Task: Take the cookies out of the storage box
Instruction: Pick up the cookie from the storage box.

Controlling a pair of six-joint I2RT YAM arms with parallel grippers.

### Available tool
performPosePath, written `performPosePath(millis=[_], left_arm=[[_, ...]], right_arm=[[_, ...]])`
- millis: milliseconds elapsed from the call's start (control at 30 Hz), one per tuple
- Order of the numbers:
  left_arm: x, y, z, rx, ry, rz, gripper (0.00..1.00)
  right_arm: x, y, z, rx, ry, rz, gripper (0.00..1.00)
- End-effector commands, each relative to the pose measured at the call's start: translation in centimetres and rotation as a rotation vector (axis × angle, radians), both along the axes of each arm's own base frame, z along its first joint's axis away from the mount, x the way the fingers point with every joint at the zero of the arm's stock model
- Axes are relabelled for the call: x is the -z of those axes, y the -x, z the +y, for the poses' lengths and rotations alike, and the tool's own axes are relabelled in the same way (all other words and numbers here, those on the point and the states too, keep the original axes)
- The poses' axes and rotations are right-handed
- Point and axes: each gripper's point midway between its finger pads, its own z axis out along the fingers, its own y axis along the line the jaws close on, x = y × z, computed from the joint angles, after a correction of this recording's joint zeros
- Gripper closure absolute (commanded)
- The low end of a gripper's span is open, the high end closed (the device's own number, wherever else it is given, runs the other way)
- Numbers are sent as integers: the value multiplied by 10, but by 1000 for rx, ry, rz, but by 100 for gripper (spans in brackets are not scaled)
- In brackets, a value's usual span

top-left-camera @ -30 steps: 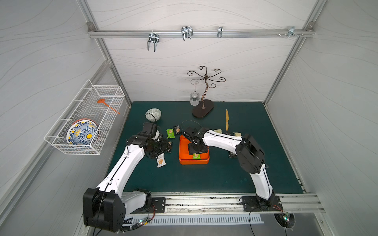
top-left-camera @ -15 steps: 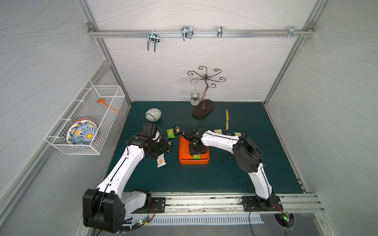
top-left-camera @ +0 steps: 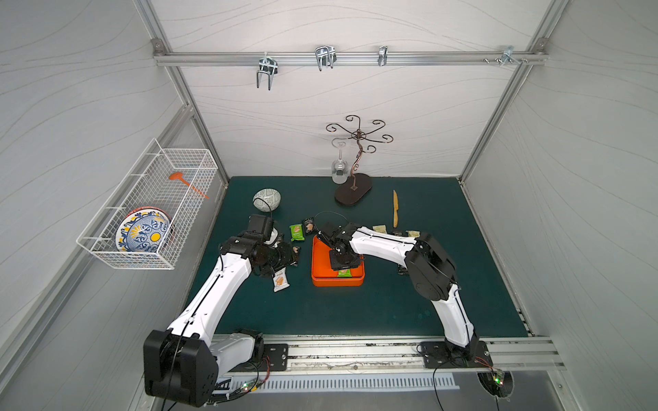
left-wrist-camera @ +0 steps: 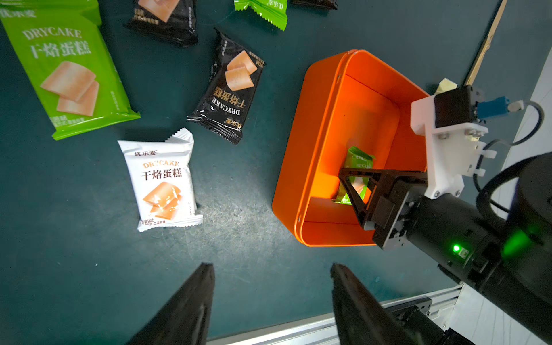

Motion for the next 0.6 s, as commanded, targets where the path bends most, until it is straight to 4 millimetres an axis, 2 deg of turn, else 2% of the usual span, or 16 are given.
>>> performPosePath(millis=[0, 300, 433, 567], left_arm=[[-6, -2, -1, 18, 6, -33, 34], [-4, -2, 1, 14, -9, -21, 34], [-6, -3, 3, 7, -21, -25, 34], [-7, -4, 5, -9, -26, -27, 34]], right_arm=[[-30, -2, 4, -18, -19, -37, 54], [-81, -16, 8, -49, -77, -112, 54], [-102, -24, -2, -46, -96, -141, 55], [-117, -32, -21, -35, -103, -156, 55]])
